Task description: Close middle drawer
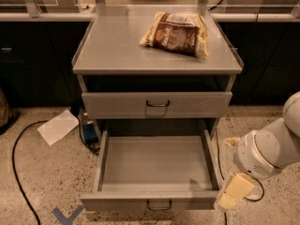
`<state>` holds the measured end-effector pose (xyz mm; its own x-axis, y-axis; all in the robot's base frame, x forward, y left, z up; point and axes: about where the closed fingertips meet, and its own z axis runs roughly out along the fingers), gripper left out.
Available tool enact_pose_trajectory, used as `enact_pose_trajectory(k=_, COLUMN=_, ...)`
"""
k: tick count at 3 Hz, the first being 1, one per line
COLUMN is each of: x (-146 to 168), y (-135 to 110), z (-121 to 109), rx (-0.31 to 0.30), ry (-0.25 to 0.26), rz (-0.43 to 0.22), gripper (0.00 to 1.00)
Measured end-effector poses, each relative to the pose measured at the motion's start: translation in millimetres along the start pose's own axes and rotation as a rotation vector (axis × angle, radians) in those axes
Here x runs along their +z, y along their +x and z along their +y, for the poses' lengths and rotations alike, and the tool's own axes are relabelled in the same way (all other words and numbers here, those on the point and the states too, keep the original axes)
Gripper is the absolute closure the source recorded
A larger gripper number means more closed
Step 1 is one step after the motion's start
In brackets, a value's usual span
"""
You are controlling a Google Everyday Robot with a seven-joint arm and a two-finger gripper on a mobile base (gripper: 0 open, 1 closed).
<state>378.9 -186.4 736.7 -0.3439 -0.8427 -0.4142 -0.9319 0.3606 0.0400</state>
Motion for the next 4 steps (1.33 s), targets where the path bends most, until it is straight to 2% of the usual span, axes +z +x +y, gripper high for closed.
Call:
enact_pose_trajectory(k=1, x=11, y=0, z=2, rx=-0.002, ry=-0.015, rz=-0.017, gripper=0.00)
enact_pose_trajectory(k=2, x=55, y=-1, z=11, rx=-0.013, ry=-0.073, rz=-0.055, gripper=0.00)
enact_pose_trajectory(k=3, x=113, y=-9, z=26, rx=-0.021, ry=-0.151, rz=-0.093, gripper=0.00)
enact_pose_trajectory(k=4, x=148, y=-15, z=48, rx=-0.029, ry=-0.210, rz=-0.124, gripper=0.00)
